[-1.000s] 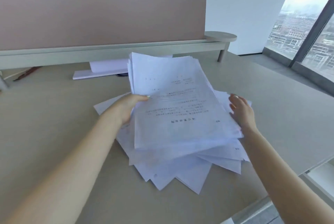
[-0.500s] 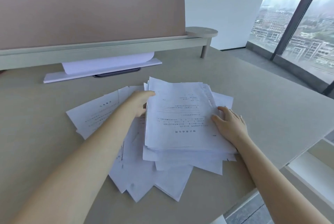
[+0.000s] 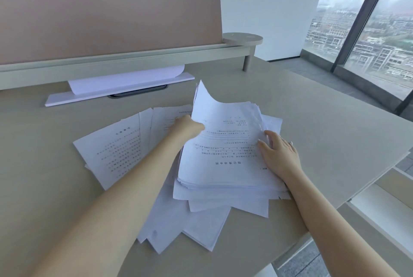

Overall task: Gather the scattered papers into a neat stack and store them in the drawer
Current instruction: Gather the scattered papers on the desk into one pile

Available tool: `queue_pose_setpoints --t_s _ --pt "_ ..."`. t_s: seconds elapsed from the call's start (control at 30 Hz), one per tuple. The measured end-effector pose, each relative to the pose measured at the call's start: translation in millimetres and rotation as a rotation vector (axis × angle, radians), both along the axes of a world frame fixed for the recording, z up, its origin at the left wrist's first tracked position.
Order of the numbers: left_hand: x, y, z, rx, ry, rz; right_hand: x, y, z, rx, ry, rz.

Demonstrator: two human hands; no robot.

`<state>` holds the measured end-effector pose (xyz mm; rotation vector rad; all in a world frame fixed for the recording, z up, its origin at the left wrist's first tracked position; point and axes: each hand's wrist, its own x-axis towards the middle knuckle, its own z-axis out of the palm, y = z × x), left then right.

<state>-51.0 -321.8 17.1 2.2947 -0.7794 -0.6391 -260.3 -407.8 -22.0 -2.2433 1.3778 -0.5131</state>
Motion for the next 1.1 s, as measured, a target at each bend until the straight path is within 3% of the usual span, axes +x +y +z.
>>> queue_pose_setpoints --t_s 0.17,0.4,0.47,0.53,0.6,0.83,1.0,1.1 --pt "3.3 2.1 6.1 -0.147 0.162 0.019 0.4 1.6 1.2 -0.009 0.011 0.006" --pt "26.3 42.7 0.1 -0.662 0.217 0.269 3.2 -5.7 2.0 0.064 -0.055 -0.042" --pt "50.1 65.1 -7.9 -0.608 0.132 0.309 8.3 -6.7 2.9 0.069 -0.013 -0.041" --pt "63.3 84.6 -14.9 -0.313 -0.003 0.261 15.7 -6.2 3.2 0.076 0.061 -0.024" --pt "68.9 95.4 -20.3 -0.163 0.015 0.239 24.6 -3.6 5.9 0.103 0.108 0.022" --pt "60.7 91.9 -0.4 -0.556 0.655 0.390 56.2 2.5 22.3 0.238 0.018 0.227" --pt "51.7 82.7 8.8 -0.534 0.722 0.389 48.1 -2.0 36.8 0.388 -0.119 0.287" --pt "58.7 74.7 7.0 -0.436 0.662 0.351 42.6 -6.1 40.8 0.431 -0.154 0.301"
